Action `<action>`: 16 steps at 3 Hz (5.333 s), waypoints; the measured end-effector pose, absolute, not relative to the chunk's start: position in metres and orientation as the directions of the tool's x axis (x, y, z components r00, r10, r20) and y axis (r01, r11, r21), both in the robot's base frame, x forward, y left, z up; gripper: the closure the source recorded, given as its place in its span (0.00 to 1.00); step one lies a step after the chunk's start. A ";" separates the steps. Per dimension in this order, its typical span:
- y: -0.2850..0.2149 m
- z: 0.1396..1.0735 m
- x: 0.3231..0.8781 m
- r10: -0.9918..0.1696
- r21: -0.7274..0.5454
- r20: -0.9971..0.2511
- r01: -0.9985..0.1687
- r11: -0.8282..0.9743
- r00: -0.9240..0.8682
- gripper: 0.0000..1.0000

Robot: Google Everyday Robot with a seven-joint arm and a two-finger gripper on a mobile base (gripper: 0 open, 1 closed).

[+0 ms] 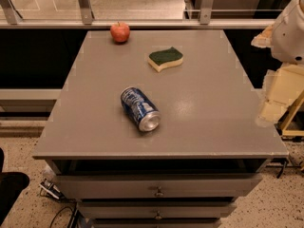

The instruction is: Place pepsi can upright

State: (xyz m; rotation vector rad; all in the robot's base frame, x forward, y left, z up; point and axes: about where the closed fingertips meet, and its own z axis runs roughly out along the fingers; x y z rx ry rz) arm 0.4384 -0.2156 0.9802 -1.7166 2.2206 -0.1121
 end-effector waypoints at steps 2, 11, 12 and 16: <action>-0.215 0.986 0.439 -0.949 -0.271 -0.215 -0.920 0.283 -0.229 0.00; -0.027 0.936 0.498 -0.620 -0.153 -0.133 -0.602 0.784 -0.773 0.00; -0.012 0.917 0.506 -0.597 -0.139 -0.086 -0.584 0.800 -0.797 0.00; 0.002 0.865 0.505 -0.498 0.047 -0.028 -0.499 0.865 -0.867 0.00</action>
Offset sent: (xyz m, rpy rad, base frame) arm 0.0009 -0.0011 0.0074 0.0028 -0.0045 -0.0311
